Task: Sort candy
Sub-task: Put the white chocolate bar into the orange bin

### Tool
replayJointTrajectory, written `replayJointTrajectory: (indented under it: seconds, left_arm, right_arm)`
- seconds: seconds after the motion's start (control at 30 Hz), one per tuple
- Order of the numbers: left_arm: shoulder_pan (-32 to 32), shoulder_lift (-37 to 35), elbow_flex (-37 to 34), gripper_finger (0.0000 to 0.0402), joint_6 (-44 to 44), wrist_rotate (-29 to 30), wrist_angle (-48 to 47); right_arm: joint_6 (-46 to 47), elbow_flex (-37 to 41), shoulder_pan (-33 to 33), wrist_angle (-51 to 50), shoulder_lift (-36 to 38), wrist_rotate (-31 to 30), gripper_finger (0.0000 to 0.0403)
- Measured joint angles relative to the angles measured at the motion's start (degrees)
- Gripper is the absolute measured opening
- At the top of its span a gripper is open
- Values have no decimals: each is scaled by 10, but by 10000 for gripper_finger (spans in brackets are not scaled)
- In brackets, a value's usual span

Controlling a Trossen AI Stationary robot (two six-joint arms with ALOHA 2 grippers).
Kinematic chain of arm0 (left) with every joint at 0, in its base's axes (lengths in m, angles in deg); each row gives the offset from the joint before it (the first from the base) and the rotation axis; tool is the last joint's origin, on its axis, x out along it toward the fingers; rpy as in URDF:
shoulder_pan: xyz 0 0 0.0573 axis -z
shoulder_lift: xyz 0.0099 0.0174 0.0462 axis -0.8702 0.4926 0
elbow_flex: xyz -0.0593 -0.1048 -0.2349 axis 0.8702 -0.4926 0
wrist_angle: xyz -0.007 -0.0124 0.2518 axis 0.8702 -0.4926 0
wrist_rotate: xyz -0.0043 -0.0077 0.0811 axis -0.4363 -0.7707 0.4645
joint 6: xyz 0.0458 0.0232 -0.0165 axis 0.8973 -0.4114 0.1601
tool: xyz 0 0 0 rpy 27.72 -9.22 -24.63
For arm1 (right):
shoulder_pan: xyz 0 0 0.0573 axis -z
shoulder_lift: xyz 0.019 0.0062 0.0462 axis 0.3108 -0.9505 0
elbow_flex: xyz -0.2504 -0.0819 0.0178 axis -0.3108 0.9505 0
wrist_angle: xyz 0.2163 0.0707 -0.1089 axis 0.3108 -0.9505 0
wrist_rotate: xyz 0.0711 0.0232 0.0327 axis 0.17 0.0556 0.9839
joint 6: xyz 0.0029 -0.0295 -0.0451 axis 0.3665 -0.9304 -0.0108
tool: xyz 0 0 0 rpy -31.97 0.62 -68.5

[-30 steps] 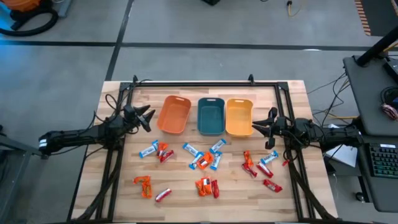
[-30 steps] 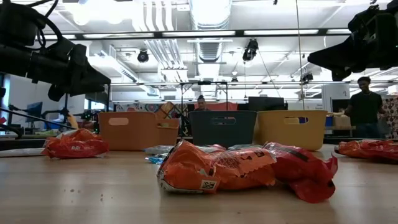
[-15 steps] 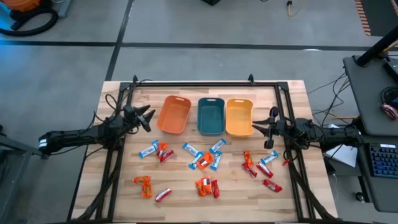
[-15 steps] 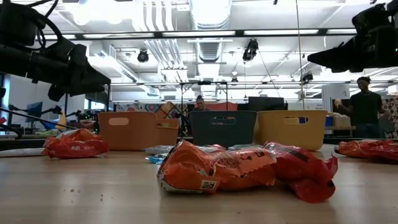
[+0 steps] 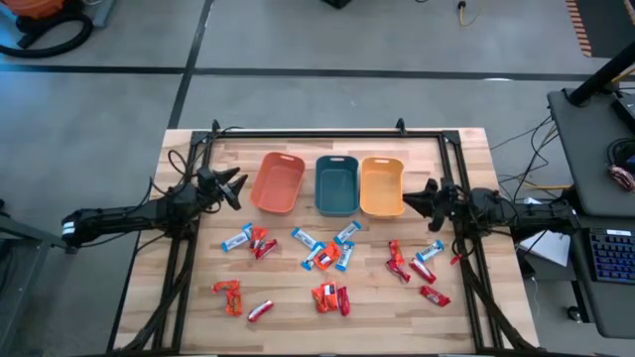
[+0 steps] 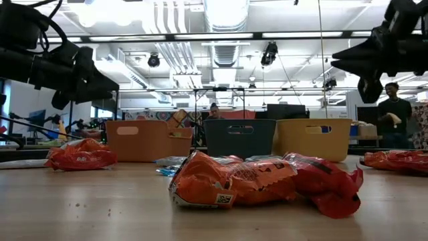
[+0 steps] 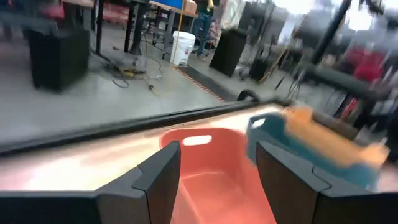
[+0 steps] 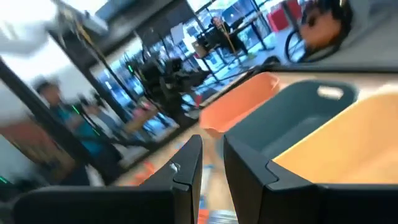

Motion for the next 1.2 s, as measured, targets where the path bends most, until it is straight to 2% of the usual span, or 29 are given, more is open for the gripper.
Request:
replayJointTrajectory:
  seconds: [0.1, 0.17, 0.23, 0.33, 0.43, 0.5, 0.53, 0.7, 0.77, 0.83, 0.93, 1.2]
  left_arm:
    - [1, -1, 0, 192, -246, -33, 82]
    - [0, 0, 1, 192, -346, -33, 112]
    - [1, 0, 0, 192, -378, -50, 148]
    - [2, 12, 11, 192, -348, -119, 202]
    - [2, 33, 62, 192, -320, -164, 183]
    - [1, 48, 113, 192, -308, -199, 114]
    - [1, 58, 144, 192, -310, -220, 44]
    - [8, 139, 327, 192, -388, -358, -414]
    - [21, 186, 390, 192, -395, -390, -563]
    - [35, 226, 441, 192, -396, -396, -675]
    - [53, 271, 489, 192, -397, -395, -745]
    - [101, 328, 501, 192, -396, -415, -748]
  right_arm:
    - [49, -3, 0, -3, 0, 3, 59]
    - [77, -11, 0, -2, -1, 3, 59]
    - [105, -21, 0, -3, -2, 4, 59]
    - [129, -43, 0, -5, -8, 5, 59]
    - [134, -76, 0, -27, -22, 5, 59]
    - [149, -108, 0, -81, -36, 5, 59]
    - [163, -125, 0, -118, -45, 5, 59]
    - [245, -229, 0, -350, -102, 4, 59]
    - [268, -269, 0, -434, -129, 3, 59]
    - [278, -304, 0, -501, -155, 3, 59]
    - [267, -344, 0, -553, -189, 3, 59]
    - [201, -410, 0, -550, -244, -7, 59]
